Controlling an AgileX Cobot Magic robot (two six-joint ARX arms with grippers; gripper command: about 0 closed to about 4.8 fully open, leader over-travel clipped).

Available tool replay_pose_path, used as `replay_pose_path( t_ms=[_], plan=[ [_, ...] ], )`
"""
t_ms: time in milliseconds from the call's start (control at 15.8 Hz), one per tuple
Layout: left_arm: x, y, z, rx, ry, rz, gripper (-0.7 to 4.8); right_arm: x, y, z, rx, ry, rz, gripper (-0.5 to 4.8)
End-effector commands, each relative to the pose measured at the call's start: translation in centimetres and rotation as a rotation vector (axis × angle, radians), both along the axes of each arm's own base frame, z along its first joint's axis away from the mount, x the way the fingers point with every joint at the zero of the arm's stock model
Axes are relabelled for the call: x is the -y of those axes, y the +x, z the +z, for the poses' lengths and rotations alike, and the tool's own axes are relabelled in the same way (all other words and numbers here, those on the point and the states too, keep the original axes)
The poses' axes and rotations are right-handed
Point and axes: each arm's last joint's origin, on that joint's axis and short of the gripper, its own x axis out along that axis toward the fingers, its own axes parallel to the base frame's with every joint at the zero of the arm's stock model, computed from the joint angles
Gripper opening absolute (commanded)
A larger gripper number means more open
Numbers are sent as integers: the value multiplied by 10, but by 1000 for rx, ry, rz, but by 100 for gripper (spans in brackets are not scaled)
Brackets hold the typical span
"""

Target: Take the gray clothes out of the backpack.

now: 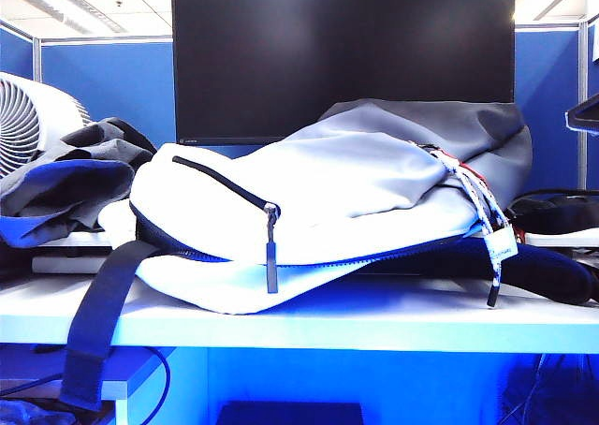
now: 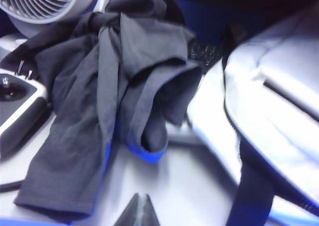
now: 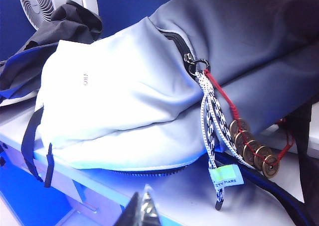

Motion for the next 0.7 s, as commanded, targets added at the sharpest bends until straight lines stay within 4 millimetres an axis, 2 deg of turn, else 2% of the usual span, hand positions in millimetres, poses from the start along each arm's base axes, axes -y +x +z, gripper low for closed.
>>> replay_pose_path(
  t_ms=[63,696],
  plan=[
    [0,0,4,52,113,2,-5,0,0,2,13,10,-2,-5],
    [0,0,5,59,117,1,-5,0,0,2,13,10,-2,-5]
  ],
)
